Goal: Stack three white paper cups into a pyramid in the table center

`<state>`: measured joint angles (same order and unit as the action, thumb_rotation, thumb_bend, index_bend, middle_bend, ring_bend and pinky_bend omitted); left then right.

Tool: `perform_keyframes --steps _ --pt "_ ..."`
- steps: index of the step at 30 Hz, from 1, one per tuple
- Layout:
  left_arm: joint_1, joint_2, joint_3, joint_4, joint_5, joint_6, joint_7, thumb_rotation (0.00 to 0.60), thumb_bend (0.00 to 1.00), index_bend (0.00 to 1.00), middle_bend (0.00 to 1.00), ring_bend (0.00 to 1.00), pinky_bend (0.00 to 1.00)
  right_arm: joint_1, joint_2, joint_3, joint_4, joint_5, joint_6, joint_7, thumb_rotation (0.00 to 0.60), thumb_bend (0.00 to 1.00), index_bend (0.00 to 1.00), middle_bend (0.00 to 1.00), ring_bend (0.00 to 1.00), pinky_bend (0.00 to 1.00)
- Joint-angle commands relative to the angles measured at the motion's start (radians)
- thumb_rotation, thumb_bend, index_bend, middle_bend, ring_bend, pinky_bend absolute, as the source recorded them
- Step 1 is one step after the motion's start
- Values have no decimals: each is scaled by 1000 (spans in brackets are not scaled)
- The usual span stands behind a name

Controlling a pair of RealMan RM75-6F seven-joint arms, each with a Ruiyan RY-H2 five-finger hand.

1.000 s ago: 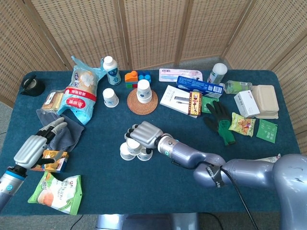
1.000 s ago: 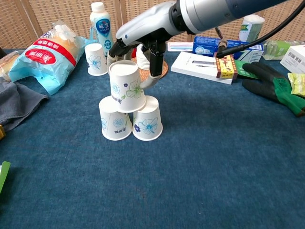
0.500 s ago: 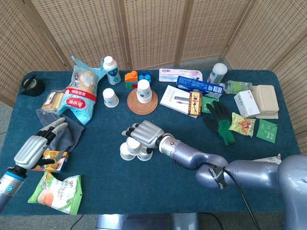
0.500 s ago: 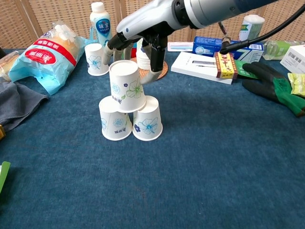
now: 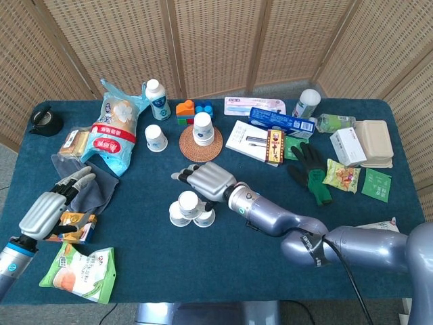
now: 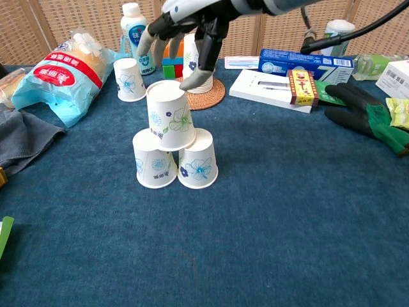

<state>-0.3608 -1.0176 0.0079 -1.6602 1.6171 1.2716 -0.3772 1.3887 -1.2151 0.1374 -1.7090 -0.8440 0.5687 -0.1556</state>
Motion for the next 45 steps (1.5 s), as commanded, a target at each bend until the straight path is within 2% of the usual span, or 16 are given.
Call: perform_keyframes --steps 1,8,13,25,45 --pt "0 2 0 -4 1 1 3 600 476 0 0 0 111 -15 15 10 -4 -4 11 14 534 374 92 180 150 476" --pt "0 4 0 -13 2 2 9 600 476 0 0 0 111 -62 59 34 -10 -20 23 63 539 374 99 180 150 476" --pt "1 9 -2 -19 2 6 12 600 475 0 0 0 111 -103 89 44 -6 -29 45 91 599 374 109 183 150 475" --pt "13 27 -3 -35 1 26 14 600 476 0 0 0 111 -242 160 51 33 -63 93 186 600 383 136 189 150 476" --pt "39 52 0 -55 -3 50 15 600 476 0 0 0 105 -493 213 46 91 -146 209 323 600 390 144 192 144 476"
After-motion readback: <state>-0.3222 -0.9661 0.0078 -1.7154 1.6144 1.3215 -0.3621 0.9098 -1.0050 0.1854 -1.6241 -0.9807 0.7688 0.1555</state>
